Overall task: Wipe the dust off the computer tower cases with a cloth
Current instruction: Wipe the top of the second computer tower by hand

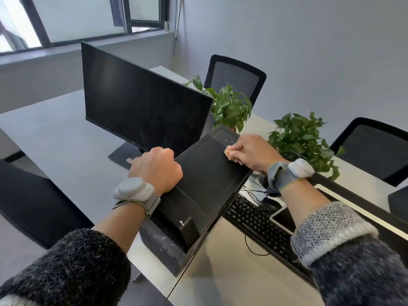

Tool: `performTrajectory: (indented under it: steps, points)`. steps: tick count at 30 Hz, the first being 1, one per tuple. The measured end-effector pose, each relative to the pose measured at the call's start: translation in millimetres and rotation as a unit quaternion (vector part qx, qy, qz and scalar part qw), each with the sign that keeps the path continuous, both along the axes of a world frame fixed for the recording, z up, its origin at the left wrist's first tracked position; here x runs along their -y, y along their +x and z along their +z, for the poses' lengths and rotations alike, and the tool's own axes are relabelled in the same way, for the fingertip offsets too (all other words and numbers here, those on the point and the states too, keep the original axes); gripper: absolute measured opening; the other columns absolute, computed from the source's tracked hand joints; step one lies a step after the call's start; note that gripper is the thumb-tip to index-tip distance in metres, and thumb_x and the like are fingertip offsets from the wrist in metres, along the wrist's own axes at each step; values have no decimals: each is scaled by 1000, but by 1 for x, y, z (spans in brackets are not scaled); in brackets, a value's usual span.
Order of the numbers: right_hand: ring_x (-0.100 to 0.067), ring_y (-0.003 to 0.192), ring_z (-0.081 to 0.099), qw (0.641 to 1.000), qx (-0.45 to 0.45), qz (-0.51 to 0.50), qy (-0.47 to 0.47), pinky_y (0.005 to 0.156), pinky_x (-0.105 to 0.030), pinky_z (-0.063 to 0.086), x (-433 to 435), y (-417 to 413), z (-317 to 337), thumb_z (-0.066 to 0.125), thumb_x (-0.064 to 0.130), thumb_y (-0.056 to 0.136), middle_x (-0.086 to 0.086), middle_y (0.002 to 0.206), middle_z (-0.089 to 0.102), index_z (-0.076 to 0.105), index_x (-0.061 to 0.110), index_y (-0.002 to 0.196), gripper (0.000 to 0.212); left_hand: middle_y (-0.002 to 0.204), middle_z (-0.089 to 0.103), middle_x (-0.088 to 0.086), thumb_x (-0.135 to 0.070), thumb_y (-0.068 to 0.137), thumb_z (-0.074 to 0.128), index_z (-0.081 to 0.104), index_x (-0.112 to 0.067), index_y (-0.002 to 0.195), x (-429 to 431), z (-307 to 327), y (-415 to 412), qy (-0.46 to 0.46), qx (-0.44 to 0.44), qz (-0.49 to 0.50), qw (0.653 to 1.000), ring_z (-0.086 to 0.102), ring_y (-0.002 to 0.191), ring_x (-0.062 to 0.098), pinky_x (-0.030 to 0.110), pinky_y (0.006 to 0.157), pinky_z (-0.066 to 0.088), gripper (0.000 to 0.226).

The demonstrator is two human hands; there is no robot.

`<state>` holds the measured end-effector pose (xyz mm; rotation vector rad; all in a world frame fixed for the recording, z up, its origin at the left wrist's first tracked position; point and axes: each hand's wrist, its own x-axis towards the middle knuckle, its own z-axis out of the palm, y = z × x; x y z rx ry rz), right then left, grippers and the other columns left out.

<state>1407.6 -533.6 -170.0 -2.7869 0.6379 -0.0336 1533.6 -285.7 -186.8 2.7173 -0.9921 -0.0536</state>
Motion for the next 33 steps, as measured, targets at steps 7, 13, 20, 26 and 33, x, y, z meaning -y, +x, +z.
performTrajectory:
  steps: [7, 13, 20, 26, 33]
  points:
    - [-13, 88, 73, 999, 22, -35, 22, 86, -38, 61, -9, 95, -3, 68, 33, 98, 12, 82, 76, 84, 26, 88, 20, 77, 63, -3, -34, 101, 50, 67, -21, 86, 0, -2, 1, -10, -5, -3, 1000, 65, 68, 18, 36, 69, 62, 26]
    - [-14, 90, 71, 999, 20, -38, 15, 85, -36, 60, -11, 98, -4, 66, 34, 101, 9, 88, 77, 84, 25, 90, 23, 79, 64, -2, -33, 101, 51, 68, -19, 87, 2, -2, 2, -13, -5, -6, 1000, 66, 70, 20, 37, 70, 62, 26]
    - [-6, 72, 64, 999, 20, -38, -3, 76, -39, 58, -10, 15, -3, 60, 33, 102, 11, 66, 66, 76, 29, 77, 30, 82, 64, -3, -35, 98, 50, 67, -22, 85, 2, -2, 1, -6, -6, 2, 1000, 64, 72, 21, 32, 64, 51, 25]
    - [-7, 82, 64, 999, 27, -31, -7, 86, -36, 55, 1, -60, -4, 65, 33, 104, 7, 86, 65, 83, 29, 104, 19, 82, 62, -3, -35, 95, 50, 65, -24, 83, -2, 3, -4, 1, -9, -1, 1000, 63, 74, 23, 37, 69, 56, 22]
    - [-3, 91, 65, 998, 32, -31, 41, 88, -21, 50, 22, -83, -4, 73, 30, 99, 11, 95, 69, 84, 31, 106, 13, 80, 62, -3, -35, 96, 50, 65, -22, 83, -2, 1, -3, 0, -3, -7, 1000, 63, 71, 22, 36, 68, 56, 24]
